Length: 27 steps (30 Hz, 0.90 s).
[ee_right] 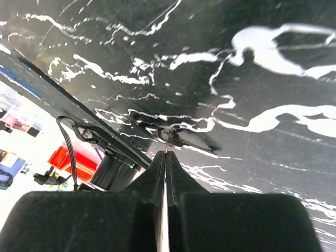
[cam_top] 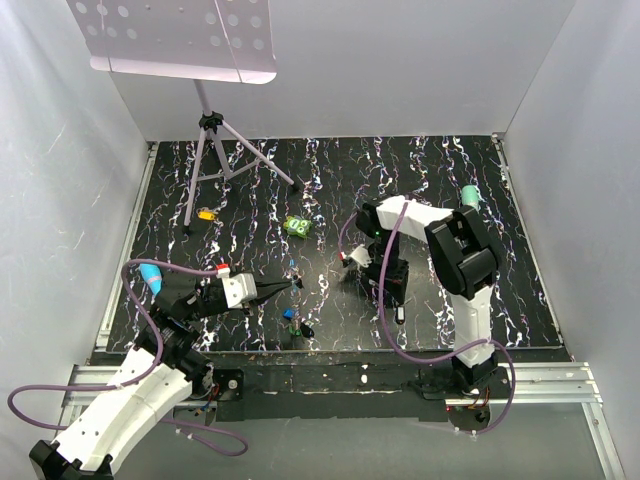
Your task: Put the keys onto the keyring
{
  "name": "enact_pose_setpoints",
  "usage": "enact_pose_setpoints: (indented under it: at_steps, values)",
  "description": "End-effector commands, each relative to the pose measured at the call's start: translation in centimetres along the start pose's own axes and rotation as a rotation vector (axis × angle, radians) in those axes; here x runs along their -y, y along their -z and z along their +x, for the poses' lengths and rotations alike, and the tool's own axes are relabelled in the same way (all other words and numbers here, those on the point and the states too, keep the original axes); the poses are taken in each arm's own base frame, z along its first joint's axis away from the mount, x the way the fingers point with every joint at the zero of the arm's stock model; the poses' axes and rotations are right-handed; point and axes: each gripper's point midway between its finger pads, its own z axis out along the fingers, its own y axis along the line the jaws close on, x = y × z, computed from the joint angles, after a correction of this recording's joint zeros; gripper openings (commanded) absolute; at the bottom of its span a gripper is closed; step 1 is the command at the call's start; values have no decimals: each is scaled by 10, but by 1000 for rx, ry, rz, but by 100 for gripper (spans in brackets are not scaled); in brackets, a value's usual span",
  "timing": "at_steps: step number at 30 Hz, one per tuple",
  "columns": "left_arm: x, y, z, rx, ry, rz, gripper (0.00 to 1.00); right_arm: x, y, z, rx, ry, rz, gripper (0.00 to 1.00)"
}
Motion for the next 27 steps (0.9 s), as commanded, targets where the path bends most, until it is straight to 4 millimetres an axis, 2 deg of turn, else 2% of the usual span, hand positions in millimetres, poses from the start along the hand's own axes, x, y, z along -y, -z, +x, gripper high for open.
enact_pose_setpoints:
  at_steps: [1,18,27]
  values:
    - [-9,2,-22,42,-58,-29,0,-2,5,-2,-34,-59,-30,1]
    - [-9,1,-22,42,-54,-23,0,-3,-3,-9,-50,-104,-79,2]
    - [-8,0,-22,43,-53,-20,0,-6,-1,-8,-38,-110,-85,7]
